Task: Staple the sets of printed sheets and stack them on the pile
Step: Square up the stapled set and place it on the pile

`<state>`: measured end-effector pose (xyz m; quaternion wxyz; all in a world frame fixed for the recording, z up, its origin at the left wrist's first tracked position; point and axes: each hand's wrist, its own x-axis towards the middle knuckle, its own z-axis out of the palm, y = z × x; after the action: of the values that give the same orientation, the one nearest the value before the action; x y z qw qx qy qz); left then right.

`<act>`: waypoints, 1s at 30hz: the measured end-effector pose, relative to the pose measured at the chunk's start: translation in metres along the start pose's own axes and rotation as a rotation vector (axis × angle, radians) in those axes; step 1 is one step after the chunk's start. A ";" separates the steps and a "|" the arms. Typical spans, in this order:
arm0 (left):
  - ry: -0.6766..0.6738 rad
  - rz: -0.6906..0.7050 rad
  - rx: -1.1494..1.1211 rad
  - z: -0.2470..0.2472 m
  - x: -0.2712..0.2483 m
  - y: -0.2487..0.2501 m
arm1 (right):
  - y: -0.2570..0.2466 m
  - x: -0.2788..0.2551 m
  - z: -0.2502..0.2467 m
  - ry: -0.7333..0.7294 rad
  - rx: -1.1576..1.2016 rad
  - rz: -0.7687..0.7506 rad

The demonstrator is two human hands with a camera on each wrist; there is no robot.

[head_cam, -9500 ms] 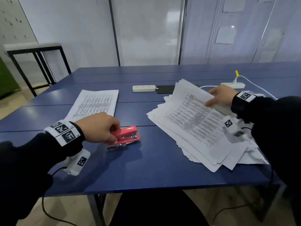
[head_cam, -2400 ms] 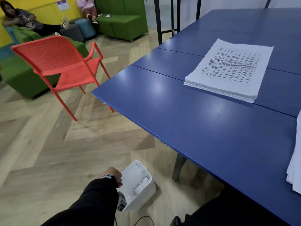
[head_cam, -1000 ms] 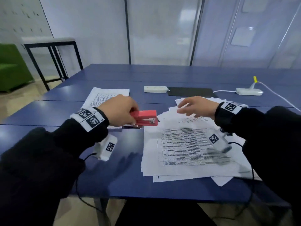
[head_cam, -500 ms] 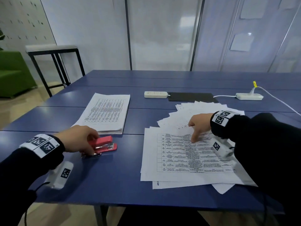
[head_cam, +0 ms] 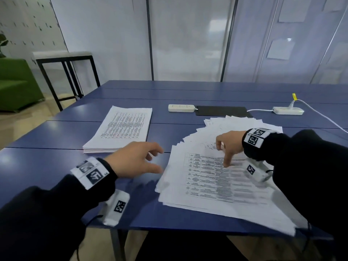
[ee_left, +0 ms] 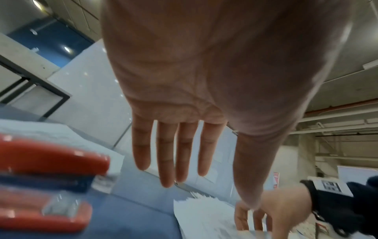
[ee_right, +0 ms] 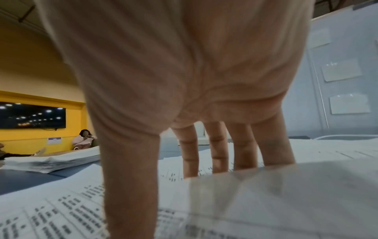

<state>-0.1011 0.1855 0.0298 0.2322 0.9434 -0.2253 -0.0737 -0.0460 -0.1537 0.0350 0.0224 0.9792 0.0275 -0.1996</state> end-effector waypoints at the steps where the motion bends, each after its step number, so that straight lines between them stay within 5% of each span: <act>1: -0.028 -0.043 0.008 0.009 0.005 0.003 | -0.001 -0.001 0.001 0.000 0.001 0.006; 5: -0.115 -0.162 0.026 0.033 0.029 0.018 | -0.003 -0.007 0.004 0.013 0.053 0.007; 11: -0.020 -0.213 -0.165 0.035 0.042 0.013 | 0.020 -0.013 0.017 0.083 0.350 -0.084; 16: 0.279 -0.212 -0.914 0.026 0.034 -0.005 | 0.045 -0.038 0.002 0.347 0.942 -0.231; 19: 0.324 -0.075 -1.183 0.018 0.035 0.018 | 0.034 -0.051 -0.011 0.418 1.394 -0.380; 26: 0.925 0.186 -0.980 -0.054 0.056 0.068 | -0.018 -0.063 -0.052 0.690 1.596 -0.473; 30: 1.007 0.245 -0.866 -0.085 0.051 0.074 | -0.033 -0.072 -0.077 0.784 1.644 -0.523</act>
<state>-0.0639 0.1380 0.1382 0.6728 0.6520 -0.1450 0.3181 -0.0838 -0.1196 0.1330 -0.7307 0.6482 0.1025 0.1880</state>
